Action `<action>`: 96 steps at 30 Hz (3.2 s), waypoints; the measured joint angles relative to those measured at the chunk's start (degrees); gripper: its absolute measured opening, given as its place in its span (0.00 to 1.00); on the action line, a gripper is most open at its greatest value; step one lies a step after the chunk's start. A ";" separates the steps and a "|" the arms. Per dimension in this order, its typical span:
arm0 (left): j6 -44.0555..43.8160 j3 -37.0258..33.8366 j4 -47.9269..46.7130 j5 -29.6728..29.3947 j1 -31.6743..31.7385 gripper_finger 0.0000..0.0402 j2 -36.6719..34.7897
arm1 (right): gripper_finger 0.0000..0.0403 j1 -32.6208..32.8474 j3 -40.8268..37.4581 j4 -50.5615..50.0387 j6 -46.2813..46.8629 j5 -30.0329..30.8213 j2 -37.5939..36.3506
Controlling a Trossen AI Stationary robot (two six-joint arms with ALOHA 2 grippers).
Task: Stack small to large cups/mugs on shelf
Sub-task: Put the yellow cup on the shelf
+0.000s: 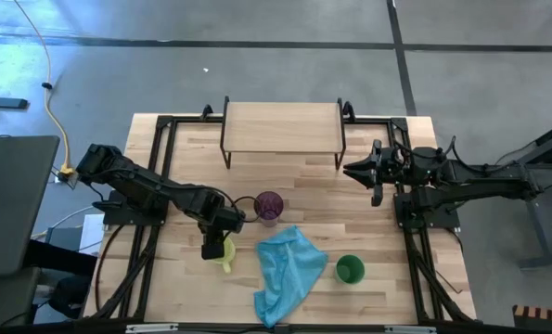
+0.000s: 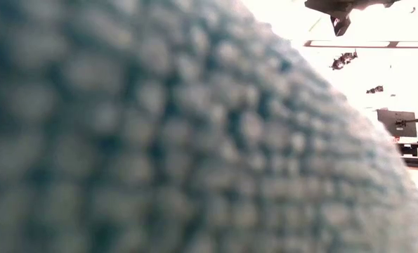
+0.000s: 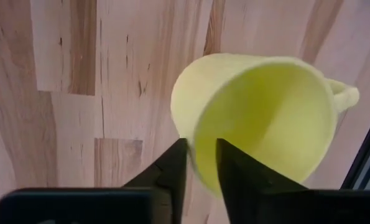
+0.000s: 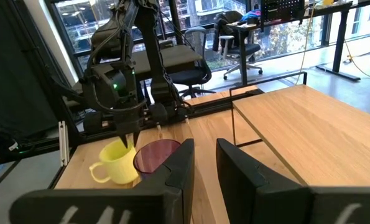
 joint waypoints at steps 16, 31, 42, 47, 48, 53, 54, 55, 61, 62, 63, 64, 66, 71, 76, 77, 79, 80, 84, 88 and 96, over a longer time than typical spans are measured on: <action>-11.11 0.00 -1.38 -0.63 0.00 0.40 0.00 | 0.14 0.02 0.00 -0.02 1.06 -0.55 0.00; -20.56 0.00 -1.91 -0.20 -0.02 0.39 0.00 | 0.14 0.02 0.00 -0.88 1.06 -1.14 -0.02; -21.72 -0.09 -3.05 0.66 -0.41 0.39 0.00 | 0.14 0.01 0.00 -1.32 1.04 -1.34 -0.02; -22.15 -0.14 -3.33 0.57 -0.93 0.39 0.00 | 0.14 0.02 0.00 -1.31 1.12 -1.33 -0.02; -22.32 -0.36 -2.99 0.46 -0.93 0.39 -0.01 | 0.14 0.02 0.00 -1.31 1.13 -1.33 -0.02; -24.18 -3.13 -0.98 1.02 -1.31 0.39 -0.04 | 0.14 0.02 0.00 -1.29 1.24 -1.33 -0.02; -24.58 -3.67 -0.26 1.37 -1.45 0.39 -0.04 | 0.14 0.00 0.00 -1.29 1.24 -1.33 -0.02; -25.12 -4.19 0.47 1.64 -1.67 0.39 -0.04 | 0.14 0.02 0.00 -1.29 1.26 -1.33 -0.02; -25.68 -4.63 1.50 1.93 -1.62 0.39 -0.04 | 0.14 0.00 0.00 -1.27 1.26 -1.31 0.00; -25.68 -4.63 1.64 1.91 -1.55 0.39 -0.04 | 0.14 0.02 0.00 -1.28 1.26 -1.31 -0.02; -25.68 -4.63 1.67 1.92 -1.51 0.39 -0.04 | 0.14 0.01 0.00 -1.28 1.26 -1.31 -0.02; -25.68 -4.63 1.66 1.91 -1.52 0.39 -0.04 | 0.14 0.02 0.00 -1.27 1.26 -1.31 -0.02; -25.68 -4.63 1.68 1.88 -1.52 0.39 -0.04 | 0.14 0.01 0.00 -1.27 1.26 -1.31 0.00; -25.72 -4.63 2.72 1.34 -1.53 0.36 -0.07 | 0.14 0.00 0.00 -1.27 1.12 -1.30 -0.01; -25.67 -4.63 3.84 1.33 -1.52 0.27 -0.24 | 0.14 0.00 0.00 -1.27 1.10 -1.29 -0.01; -25.63 -4.63 3.93 1.32 -1.53 0.25 -0.24 | 0.14 0.00 0.00 -1.27 1.08 -1.29 0.00; -25.59 -4.63 4.06 1.12 -1.51 0.22 -0.24 | 0.14 0.00 0.00 -1.27 1.08 -1.29 0.00; -25.55 -4.63 4.06 0.87 -1.51 0.21 -0.24 | 0.14 0.00 0.00 -1.27 1.08 -1.29 -0.02; -25.54 -4.63 4.04 0.20 -1.51 0.15 -0.24 | 0.14 0.00 0.00 -1.27 1.08 -1.27 -0.02; -25.46 -4.63 4.01 -0.09 -1.53 0.06 -0.24 | 0.14 0.00 0.00 -1.27 1.08 -1.25 -0.02; -25.31 -4.61 3.87 -0.19 -1.53 0.01 -0.24 | 0.14 0.00 0.00 -1.27 1.08 -1.19 -0.02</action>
